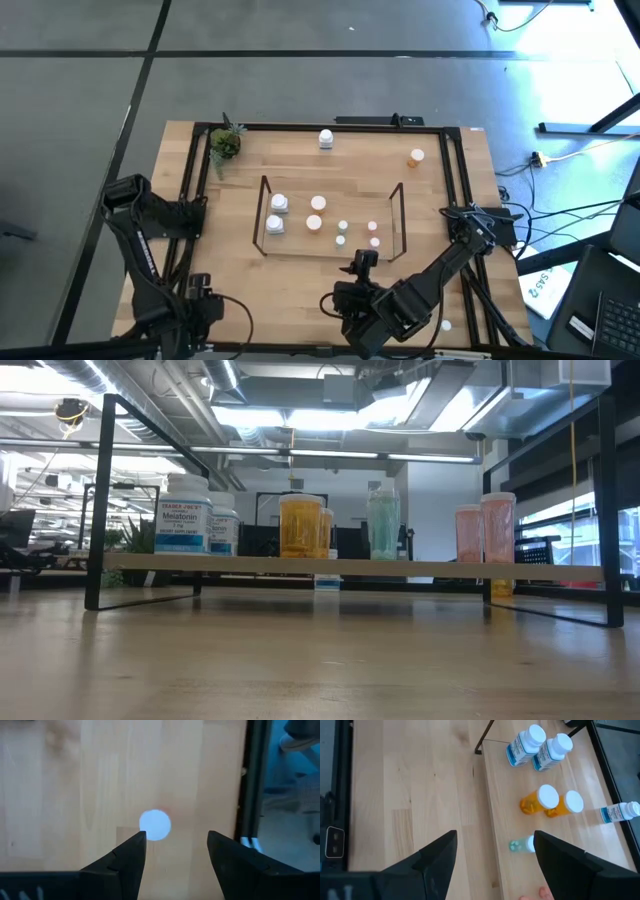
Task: Pick and place medicine bottles onto shelf by color
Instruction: Move the pink bottle on the table
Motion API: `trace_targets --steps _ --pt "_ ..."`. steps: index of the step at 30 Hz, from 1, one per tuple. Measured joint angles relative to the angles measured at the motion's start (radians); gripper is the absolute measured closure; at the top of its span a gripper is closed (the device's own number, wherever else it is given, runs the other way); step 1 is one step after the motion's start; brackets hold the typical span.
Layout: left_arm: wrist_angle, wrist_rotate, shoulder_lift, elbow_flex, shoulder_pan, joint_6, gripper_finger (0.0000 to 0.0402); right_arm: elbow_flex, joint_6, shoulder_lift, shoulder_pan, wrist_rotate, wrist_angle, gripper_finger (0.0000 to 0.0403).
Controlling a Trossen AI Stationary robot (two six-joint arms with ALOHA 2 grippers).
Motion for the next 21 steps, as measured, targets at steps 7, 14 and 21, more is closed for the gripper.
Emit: trace_targets --steps 7,14,21 --pt "0.030 -0.008 0.000 -0.068 0.004 -0.003 0.0197 0.000 0.000 0.000 0.000 0.000 0.005 0.0139" --pt "0.066 -0.006 0.000 -0.097 0.012 -0.001 0.0197 0.000 0.000 0.000 0.000 0.001 0.005 0.0139" --pt "0.085 -0.004 0.000 -0.110 0.016 0.002 0.0197 0.000 0.000 0.000 0.000 0.001 0.004 0.0139"
